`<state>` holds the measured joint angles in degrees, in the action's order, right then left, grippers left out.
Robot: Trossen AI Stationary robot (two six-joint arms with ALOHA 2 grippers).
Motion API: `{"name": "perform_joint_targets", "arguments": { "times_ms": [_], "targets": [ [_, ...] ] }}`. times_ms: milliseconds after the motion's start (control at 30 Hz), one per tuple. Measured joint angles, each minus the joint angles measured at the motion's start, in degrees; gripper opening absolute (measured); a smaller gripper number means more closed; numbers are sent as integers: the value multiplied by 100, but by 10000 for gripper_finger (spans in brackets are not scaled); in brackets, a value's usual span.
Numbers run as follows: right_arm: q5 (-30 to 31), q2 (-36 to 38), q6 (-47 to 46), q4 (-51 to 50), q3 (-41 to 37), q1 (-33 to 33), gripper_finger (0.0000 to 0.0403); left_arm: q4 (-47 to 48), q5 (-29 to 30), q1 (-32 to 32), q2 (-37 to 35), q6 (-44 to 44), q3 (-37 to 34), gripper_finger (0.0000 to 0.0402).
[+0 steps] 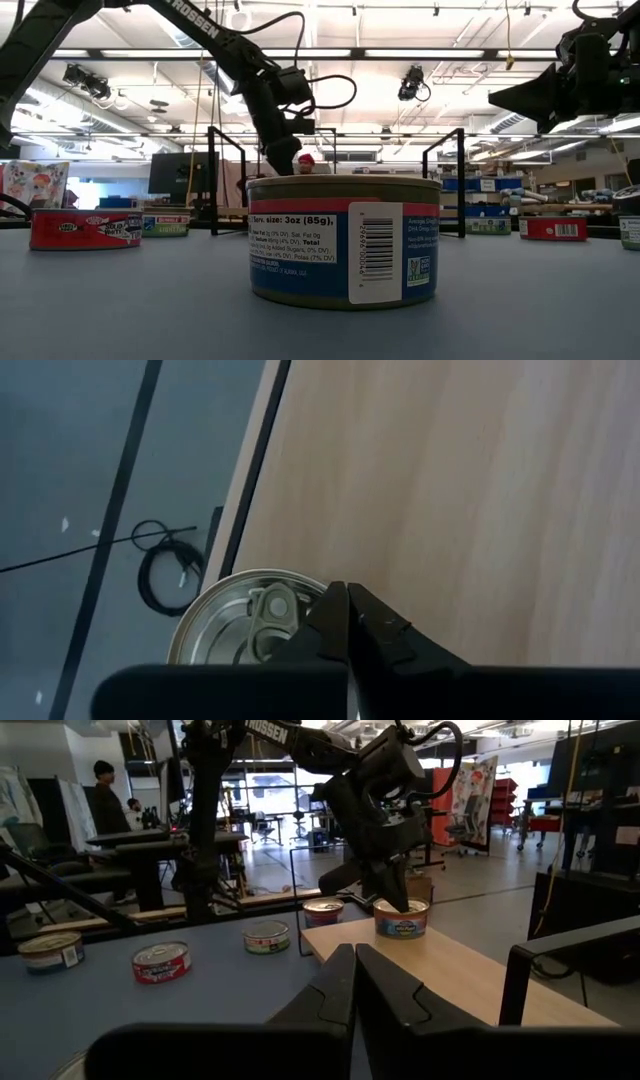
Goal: Stack canned seafood by type on shelf
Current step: Put the top right blue tuna can on the shelf
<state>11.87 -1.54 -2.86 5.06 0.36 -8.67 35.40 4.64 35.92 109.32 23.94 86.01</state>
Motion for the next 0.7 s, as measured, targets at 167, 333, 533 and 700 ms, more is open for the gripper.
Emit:
{"name": "perform_joint_targets", "arguments": {
  "times_ms": [167,333,533,700],
  "targets": [
    [0,0,0,0,0,0,23,-18,7,-19,0,-37,0,1],
    [0,0,-1,0,0,0,23,-226,8,-142,-1,-217,169,1],
    [1,0,0,0,1,-2,23,-806,-81,-433,-157,-334,194,1],
    [1,0,0,-1,0,0,23,-1498,-373,-705,-323,-483,18,1]
  ]
}}
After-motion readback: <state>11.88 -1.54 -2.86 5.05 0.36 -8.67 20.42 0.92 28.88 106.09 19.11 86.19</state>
